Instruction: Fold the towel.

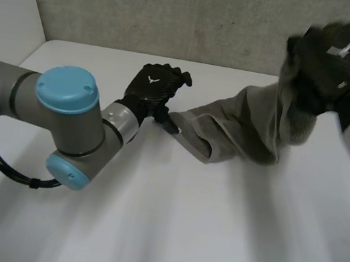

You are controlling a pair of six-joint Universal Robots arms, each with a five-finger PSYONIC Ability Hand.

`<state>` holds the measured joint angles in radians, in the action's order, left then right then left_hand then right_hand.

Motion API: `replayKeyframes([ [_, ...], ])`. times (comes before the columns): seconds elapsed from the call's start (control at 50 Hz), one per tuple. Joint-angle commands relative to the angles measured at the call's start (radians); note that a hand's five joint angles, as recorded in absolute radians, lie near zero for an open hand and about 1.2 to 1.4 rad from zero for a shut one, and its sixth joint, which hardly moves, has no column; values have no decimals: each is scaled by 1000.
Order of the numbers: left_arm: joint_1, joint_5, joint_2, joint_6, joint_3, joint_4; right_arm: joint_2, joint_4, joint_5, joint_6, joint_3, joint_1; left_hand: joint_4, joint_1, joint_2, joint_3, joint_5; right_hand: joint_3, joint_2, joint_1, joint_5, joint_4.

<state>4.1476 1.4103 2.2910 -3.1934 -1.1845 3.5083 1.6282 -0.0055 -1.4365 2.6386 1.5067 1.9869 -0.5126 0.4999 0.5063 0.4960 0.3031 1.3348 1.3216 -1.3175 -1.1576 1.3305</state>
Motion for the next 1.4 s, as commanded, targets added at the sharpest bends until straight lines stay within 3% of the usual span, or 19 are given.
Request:
replayKeyframes([
  [0.02, -27, 15, 99, -2, 115, 1, 179, 74, 14, 40, -40, 4, 50, -37, -43, -33, -15, 61, 75, -79, -64, 66],
  [0.32, -72, 3, 324, 9, 341, -44, 243, 98, 7, 78, -71, -8, 23, -10, -17, -7, 12, 61, 75, -79, -64, 66],
  [0.6, -95, -47, 331, 17, 309, -86, 236, 94, 24, 78, -57, -7, 14, -2, -8, 2, 21, 61, 75, -79, -64, 66],
  [0.82, -149, -48, 305, 138, 307, -84, 226, 93, 24, 77, -43, -7, -18, 31, 24, 35, 53, 61, 75, -79, -64, 66],
  [0.86, -156, -47, 305, 164, 307, -84, 226, 91, 22, 75, -39, -5, -74, 86, 80, 90, 109, 61, 75, -79, -64, 66],
  [0.9, -176, -48, 303, 236, 302, -87, 226, 91, 22, 72, -37, -4, -541, 553, 547, 557, 576, 61, 75, -79, -64, 66],
  [0.98, -179, -48, 297, 300, 287, -91, 225, 88, 21, 70, -37, -5, -646, 659, 652, 663, 681, 61, 75, -79, -64, 66],
  [1.04, -181, -54, 282, 357, 266, -92, 225, 88, 22, 69, -37, -13, -883, 895, 889, 899, 918, 61, 75, -79, -64, 66],
  [1.14, -185, -39, 246, 379, 244, -89, 223, 84, 21, 69, -40, -14, -884, 896, 890, 900, 919, 61, 75, -79, -64, 66],
  [1.24, -150, -24, 173, 374, 212, -80, 208, 58, 18, 73, -39, -17, -884, 896, 890, 900, 919, 61, 75, -79, -64, 66],
  [1.28, -65, 30, 70, 366, 165, -52, 206, 39, 13, 77, -40, -25, -884, 896, 890, 900, 919, 61, 75, -79, -64, 66],
  [1.34, -20, 64, 15, 352, 137, -28, 206, 30, 13, 80, -43, -28, -884, 896, 890, 900, 919, 61, 75, -79, -64, 66],
  [1.4, 45, 93, -117, 268, 52, 60, 206, 27, 11, 80, -45, -27, -884, 896, 890, 900, 919, 61, 75, -79, -64, 66],
])
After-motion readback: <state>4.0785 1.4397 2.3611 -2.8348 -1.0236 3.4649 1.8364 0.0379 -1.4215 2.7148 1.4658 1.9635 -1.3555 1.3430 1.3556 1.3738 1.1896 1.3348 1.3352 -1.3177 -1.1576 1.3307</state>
